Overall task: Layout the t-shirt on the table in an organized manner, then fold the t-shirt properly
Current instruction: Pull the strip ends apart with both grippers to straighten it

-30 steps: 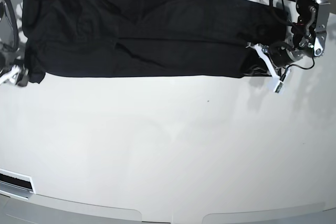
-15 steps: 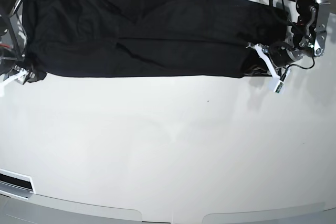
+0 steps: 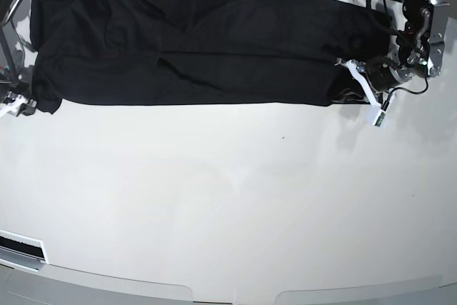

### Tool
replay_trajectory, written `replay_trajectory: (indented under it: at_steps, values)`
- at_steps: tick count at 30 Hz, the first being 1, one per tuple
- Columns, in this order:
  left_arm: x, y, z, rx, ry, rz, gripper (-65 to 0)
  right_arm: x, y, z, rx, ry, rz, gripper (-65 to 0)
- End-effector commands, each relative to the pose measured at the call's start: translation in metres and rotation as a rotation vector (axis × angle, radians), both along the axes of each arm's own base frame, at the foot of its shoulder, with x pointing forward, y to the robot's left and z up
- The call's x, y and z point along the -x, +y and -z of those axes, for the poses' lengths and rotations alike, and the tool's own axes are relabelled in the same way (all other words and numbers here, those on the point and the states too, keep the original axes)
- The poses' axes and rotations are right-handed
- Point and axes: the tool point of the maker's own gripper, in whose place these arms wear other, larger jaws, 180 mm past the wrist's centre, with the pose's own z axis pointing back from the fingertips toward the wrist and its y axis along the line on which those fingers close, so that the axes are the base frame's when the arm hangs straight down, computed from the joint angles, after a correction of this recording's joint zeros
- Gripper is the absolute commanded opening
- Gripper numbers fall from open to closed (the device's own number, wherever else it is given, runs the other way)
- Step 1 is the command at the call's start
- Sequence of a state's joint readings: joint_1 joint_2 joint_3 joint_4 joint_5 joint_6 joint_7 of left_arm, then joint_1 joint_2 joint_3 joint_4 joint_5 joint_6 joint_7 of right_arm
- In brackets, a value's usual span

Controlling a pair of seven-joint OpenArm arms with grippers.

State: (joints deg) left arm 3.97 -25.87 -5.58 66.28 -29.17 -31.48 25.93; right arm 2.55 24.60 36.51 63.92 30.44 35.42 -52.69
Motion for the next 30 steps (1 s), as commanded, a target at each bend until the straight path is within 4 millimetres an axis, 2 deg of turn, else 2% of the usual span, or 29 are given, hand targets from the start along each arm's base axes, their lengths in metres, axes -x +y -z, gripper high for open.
replay_trajectory:
  at_steps: [1,3,4,11,14,18,20,21,25,30]
  values:
    - [0.006,0.016,0.007,-0.074,0.045,-0.002,-65.0,-0.011,-0.009,-0.016,0.021,-0.051,0.001,-33.2]
    - [0.005,0.015,0.006,-0.067,0.044,-0.005,-65.0,-0.011,-0.011,-0.015,0.021,-0.050,0.018,-22.5]
    - [0.005,0.015,0.006,-0.067,0.043,-0.005,-65.0,-0.012,-0.012,-0.015,0.022,-0.051,0.030,-21.7]
    - [0.005,0.015,0.006,-0.067,0.044,-0.005,-65.0,-0.009,-0.014,-0.009,0.004,-0.046,0.062,-21.8]
    - [0.005,0.015,0.006,-0.067,0.044,-0.005,-65.0,-0.002,-0.008,0.005,-0.046,-0.025,0.068,-22.0]
    - [0.005,0.015,0.006,-0.067,0.044,-0.005,-65.0,-0.005,0.002,0.005,-0.097,-0.061,0.034,-22.0]
    - [0.006,0.015,0.007,-0.069,0.047,-0.004,-65.0,-0.008,0.002,0.000,-0.105,-0.081,0.024,-26.1]
    - [0.006,0.015,0.007,-0.069,0.047,-0.004,-65.0,-0.008,0.001,-0.001,-0.101,-0.084,0.017,-31.0]
    - [0.006,0.015,0.007,-0.068,0.047,-0.005,-65.0,-0.006,-0.004,-0.003,-0.081,-0.078,-0.005,-65.0]
    - [0.006,0.015,0.007,-0.069,0.047,-0.005,-65.0,-0.005,-0.010,-0.006,-0.066,-0.067,-0.008,-65.0]
